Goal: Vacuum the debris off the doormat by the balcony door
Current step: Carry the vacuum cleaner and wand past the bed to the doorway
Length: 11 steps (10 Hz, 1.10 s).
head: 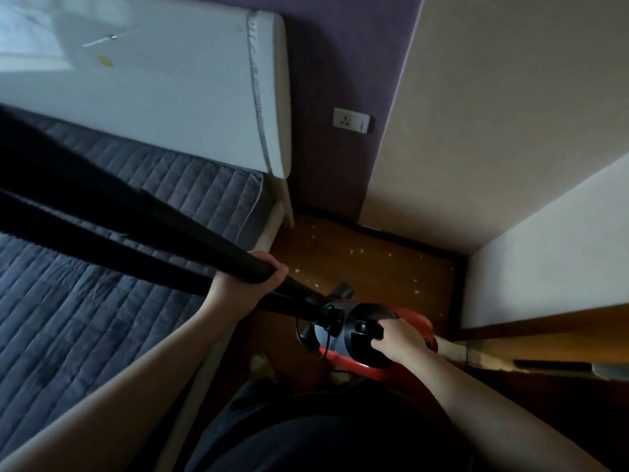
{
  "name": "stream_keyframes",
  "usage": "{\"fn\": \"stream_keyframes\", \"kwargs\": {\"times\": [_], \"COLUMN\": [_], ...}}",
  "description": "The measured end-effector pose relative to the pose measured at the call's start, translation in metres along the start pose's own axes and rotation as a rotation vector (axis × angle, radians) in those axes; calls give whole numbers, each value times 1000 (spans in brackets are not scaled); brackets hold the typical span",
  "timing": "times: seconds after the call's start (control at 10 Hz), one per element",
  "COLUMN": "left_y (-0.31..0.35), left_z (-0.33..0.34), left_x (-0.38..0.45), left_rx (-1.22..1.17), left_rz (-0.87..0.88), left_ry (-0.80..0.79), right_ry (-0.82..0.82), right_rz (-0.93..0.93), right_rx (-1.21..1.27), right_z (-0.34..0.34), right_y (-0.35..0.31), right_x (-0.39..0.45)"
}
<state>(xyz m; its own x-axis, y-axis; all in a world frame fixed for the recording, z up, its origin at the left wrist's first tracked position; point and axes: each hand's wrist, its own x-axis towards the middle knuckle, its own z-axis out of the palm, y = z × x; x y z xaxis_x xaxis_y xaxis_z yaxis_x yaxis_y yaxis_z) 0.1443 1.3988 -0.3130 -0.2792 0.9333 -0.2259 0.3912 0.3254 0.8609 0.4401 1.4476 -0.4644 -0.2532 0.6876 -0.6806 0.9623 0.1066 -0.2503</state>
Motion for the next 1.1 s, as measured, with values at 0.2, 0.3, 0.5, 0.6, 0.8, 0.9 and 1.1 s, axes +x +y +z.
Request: {"fn": "stream_keyframes", "kwargs": {"times": [0.2, 0.3, 0.5, 0.6, 0.8, 0.9, 1.1], "left_y": [-12, -31, -87, -99, -149, -158, -171], "left_z": [-25, -46, -89, -113, -147, -154, -151], "left_x": [-67, -106, -203, -267, -361, -399, -471], "left_rx": [9, -3, -47, -84, -37, -48, 54], "left_rz": [-96, -114, -151, -190, -236, -267, -391], "left_ry": [108, 168, 343, 437, 675, 770, 931], "right_ry": [-41, -11, -61, -62, -117, -149, -276], "right_rz": [-74, -108, -165, -237, -409, -498, -702], "right_rx": [-80, -117, -322, -389, -508, -572, -711], "right_z": [14, 26, 67, 92, 137, 159, 194], "right_y": [-19, -37, -103, -133, -196, -226, -279], "right_x": [-21, -32, -67, -85, -122, -136, -158]}}
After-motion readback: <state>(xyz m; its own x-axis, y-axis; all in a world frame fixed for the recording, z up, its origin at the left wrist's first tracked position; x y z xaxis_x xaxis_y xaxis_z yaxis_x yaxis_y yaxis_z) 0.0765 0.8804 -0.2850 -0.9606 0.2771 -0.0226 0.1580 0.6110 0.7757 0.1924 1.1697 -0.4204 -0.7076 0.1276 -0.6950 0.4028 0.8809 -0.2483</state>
